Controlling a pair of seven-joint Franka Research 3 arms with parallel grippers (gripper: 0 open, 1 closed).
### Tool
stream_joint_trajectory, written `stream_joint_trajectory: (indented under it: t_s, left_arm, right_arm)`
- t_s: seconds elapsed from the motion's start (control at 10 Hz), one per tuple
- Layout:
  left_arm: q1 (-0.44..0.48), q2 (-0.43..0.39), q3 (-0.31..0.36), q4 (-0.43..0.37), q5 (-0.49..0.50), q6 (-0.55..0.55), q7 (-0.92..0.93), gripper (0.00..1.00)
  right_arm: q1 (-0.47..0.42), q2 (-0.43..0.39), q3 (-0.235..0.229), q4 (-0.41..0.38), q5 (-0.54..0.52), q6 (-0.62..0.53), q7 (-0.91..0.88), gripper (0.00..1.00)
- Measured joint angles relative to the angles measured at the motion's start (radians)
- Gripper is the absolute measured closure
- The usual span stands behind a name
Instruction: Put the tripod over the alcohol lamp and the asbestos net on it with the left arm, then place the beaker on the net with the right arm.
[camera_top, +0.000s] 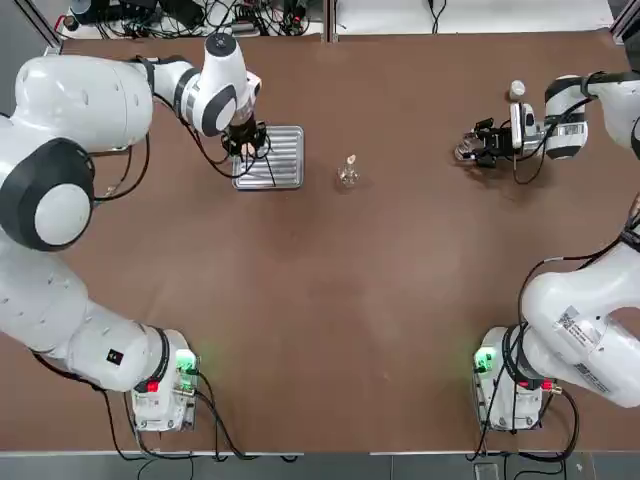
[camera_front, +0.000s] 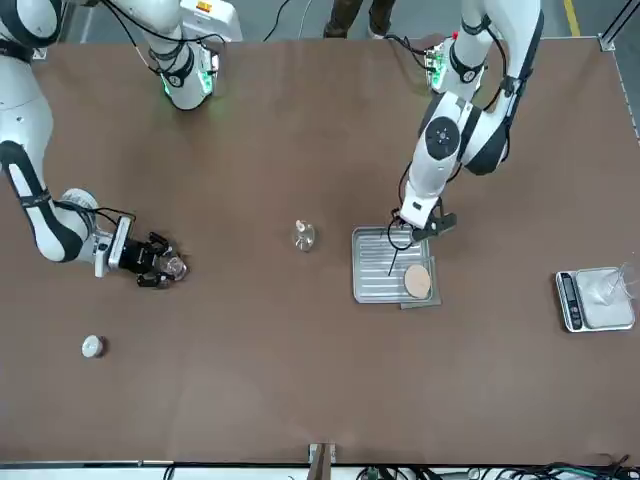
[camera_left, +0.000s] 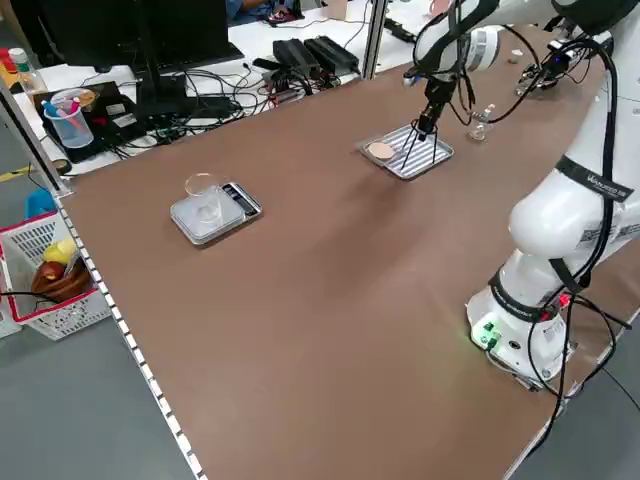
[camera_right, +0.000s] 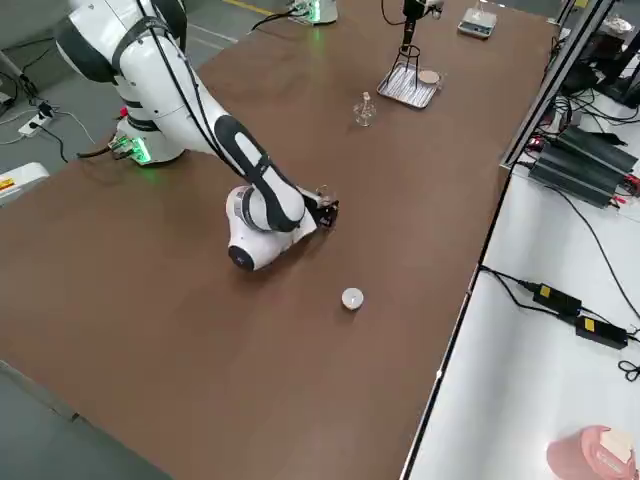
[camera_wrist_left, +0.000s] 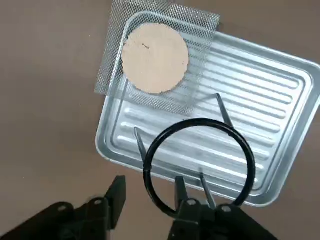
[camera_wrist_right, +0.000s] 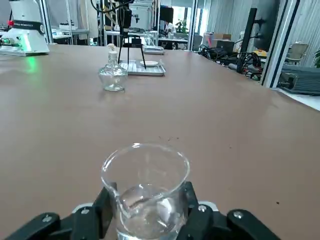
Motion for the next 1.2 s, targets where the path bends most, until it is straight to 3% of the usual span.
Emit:
stream_joint_trajectory:
  t_s: [0.4,1.2]
  left_arm:
    - [0.000,0.000,0.000,0.000,0.000,0.001,0.000,0.67]
    - [-0.001,0.013,0.000,0.000,0.000,0.004,0.000,0.74]
  right_arm:
    - [-0.003,0.000,0.004,-0.005,0.000,-0.003,0.003,0.41]
    - [-0.020,0.000,0.008,-0.014,0.000,-0.009,0.009,0.41]
